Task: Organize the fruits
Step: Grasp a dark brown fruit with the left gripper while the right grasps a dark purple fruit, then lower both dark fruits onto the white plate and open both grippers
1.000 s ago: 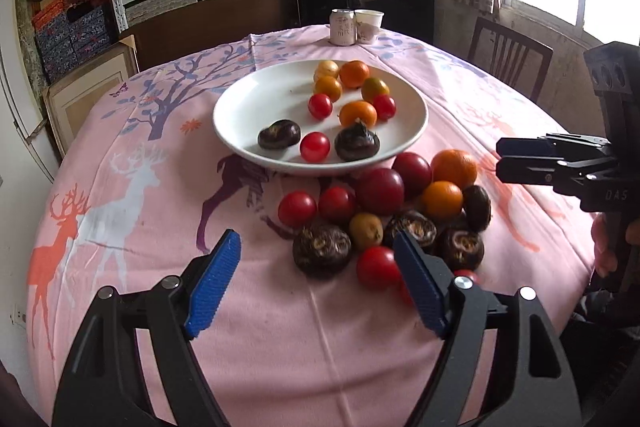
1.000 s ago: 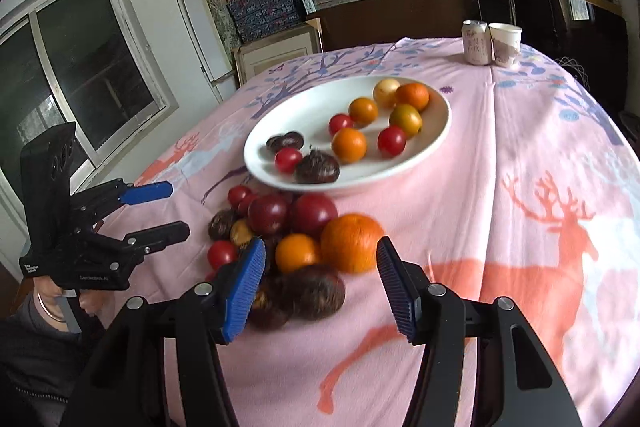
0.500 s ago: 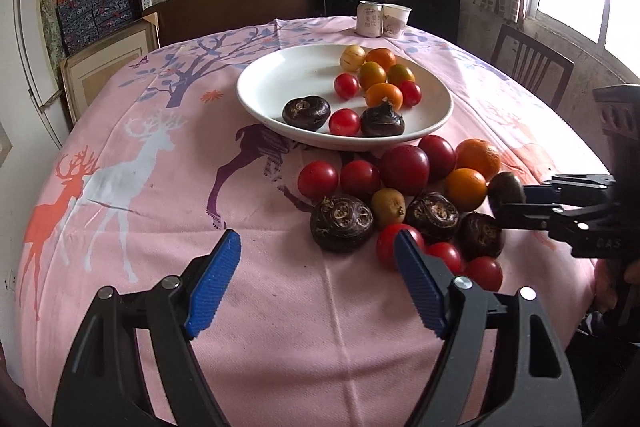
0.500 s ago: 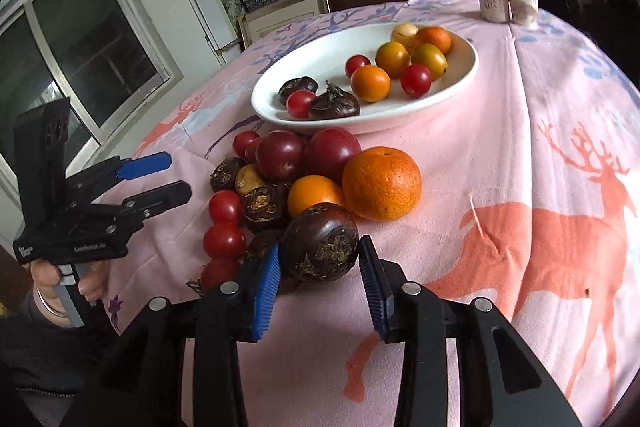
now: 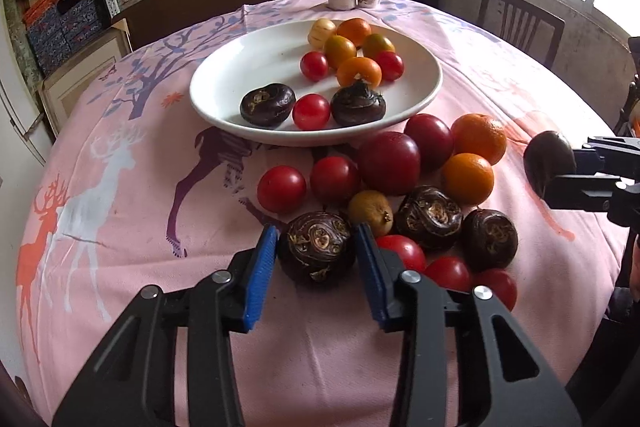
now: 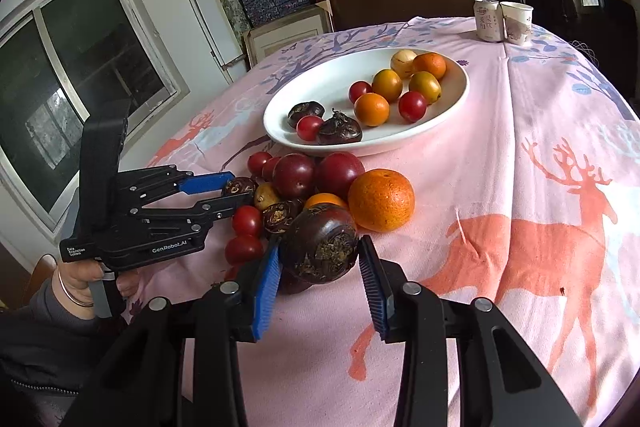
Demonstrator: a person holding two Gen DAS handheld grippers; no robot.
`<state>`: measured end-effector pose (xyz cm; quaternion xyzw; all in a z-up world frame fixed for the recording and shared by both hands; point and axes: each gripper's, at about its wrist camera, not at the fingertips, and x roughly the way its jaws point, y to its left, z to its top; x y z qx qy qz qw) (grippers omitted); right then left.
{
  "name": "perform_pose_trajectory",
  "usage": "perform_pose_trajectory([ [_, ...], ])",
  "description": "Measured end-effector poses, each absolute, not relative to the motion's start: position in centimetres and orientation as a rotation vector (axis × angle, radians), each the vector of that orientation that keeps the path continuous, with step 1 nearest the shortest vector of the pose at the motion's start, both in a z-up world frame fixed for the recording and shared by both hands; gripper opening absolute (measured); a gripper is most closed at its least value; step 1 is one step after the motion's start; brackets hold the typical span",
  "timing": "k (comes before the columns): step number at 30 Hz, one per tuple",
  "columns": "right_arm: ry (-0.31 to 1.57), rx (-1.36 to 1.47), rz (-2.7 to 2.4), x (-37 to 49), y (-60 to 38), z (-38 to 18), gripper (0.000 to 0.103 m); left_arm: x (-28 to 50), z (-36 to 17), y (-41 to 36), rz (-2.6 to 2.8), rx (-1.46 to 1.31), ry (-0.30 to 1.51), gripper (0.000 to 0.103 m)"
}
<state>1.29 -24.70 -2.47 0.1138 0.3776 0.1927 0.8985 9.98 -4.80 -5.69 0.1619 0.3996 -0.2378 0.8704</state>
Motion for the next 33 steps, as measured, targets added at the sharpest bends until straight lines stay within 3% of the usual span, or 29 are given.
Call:
perform_pose_trajectory([
  [6, 0.773, 0.246, 0.405, 0.9, -24.9, -2.3, 0.039, 12.0, -6.7, -1.9, -0.538, 0.192, 0.94, 0.041],
  [16, 0.745, 0.27, 0.401, 0.7, -25.7, -1.6, 0.039, 10.7, -6.5, -2.6, -0.49, 0.267, 0.891, 0.04],
  [21, 0.727, 0.272, 0.398, 1.2, -26.4, -0.6, 0.039, 10.7, -2.8, -1.7, -0.495, 0.183, 0.803, 0.04],
  [33, 0.712, 0.318, 0.415, 14.3, -26.5, 4.0, 0.039, 20.3, 0.1, -5.9, -0.437, 0.165, 0.771, 0.04],
])
